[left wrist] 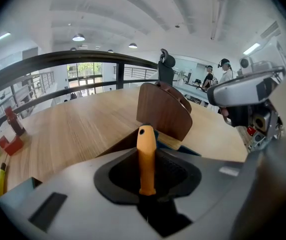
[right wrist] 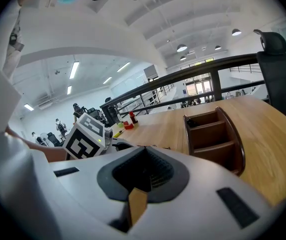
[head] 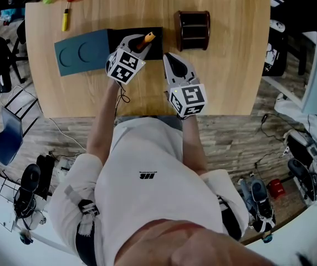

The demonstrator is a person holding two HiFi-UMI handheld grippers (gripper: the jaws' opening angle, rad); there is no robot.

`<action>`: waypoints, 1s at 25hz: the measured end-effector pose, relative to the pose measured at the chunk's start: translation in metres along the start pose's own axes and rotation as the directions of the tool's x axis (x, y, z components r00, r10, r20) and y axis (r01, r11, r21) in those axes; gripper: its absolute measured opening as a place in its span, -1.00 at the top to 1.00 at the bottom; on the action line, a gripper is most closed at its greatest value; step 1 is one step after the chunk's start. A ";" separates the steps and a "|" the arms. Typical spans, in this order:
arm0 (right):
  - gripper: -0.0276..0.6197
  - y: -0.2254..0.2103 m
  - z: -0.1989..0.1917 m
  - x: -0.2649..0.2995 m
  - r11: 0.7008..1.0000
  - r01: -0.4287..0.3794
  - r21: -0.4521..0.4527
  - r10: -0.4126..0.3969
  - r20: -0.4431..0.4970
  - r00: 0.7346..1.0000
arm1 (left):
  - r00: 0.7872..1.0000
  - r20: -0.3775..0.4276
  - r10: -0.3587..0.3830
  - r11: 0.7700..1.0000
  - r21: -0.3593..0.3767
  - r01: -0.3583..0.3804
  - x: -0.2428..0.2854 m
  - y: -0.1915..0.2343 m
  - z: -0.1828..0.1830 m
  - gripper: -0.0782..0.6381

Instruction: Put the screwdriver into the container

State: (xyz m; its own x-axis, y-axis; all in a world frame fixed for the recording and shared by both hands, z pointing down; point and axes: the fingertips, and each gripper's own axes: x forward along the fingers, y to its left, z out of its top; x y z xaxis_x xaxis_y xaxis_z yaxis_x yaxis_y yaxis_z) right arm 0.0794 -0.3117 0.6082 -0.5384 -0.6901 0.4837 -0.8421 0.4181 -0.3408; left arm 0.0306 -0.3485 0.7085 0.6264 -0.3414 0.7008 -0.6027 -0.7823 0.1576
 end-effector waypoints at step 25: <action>0.93 -0.008 -0.009 -0.002 0.999 0.021 0.024 -0.021 -0.008 1.000 | 0.989 -0.143 -0.027 0.999 -0.023 0.024 0.030 -0.002 -0.026 0.46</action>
State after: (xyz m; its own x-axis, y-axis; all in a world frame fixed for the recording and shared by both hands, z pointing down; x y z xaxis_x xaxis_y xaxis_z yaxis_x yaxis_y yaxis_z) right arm 0.0870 -0.3084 0.6171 -0.5208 -0.6941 0.4971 -0.8523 0.3889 -0.3498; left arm 0.0372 -0.3435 0.7473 0.5653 -0.2418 0.7886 -0.5984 -0.7782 0.1904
